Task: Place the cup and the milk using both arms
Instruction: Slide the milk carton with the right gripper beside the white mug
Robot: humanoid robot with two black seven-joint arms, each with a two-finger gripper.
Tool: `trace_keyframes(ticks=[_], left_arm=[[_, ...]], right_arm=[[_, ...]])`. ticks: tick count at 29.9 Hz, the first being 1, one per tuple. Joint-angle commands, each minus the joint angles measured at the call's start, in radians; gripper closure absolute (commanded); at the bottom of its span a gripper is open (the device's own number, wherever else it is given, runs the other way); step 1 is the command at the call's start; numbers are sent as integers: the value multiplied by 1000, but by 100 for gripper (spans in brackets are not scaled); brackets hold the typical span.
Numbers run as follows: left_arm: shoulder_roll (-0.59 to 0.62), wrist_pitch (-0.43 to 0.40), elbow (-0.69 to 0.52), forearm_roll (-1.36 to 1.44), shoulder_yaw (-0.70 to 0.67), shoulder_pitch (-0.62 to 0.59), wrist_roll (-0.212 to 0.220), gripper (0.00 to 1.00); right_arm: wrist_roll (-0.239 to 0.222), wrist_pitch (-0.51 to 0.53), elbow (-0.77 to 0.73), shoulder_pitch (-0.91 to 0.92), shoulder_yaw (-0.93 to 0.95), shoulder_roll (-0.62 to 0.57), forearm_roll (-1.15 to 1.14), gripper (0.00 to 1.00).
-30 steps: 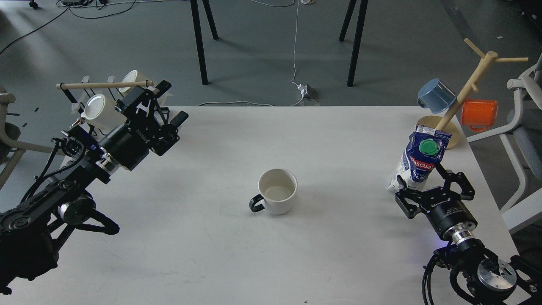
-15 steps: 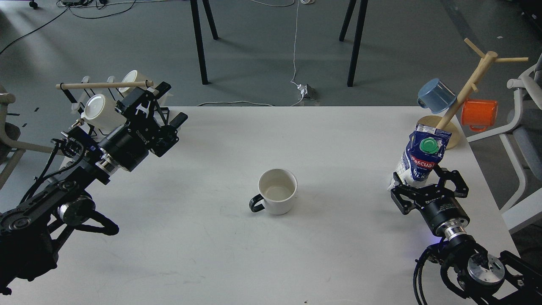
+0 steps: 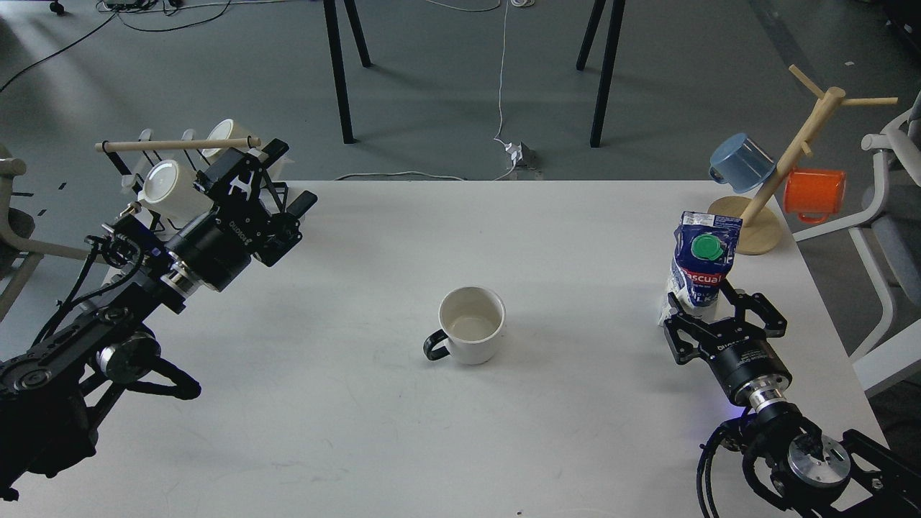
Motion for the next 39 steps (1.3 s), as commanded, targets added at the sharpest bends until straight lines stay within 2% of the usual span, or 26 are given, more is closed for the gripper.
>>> trace_keyframes(ticks=[1,2,18,27,39], left_arm=[[0,0,1,1,0,0,0,6],[0,0,1,1,0,0,0,6],[0,0,6,1,3,0,0,6],[0,0,6,1,3,0,0,6],[2,0,9,1,5,0,0,6]], right_arm=[[-1,0,0,-1,1,0,0,54],[1,0,-1,-1,3,1,0,57],[1,0,38,2,1,6,-2,65],[-7,0,178,1,-9,6,-65,65],[-7,0,172,-16,-104,86,-145,65]])
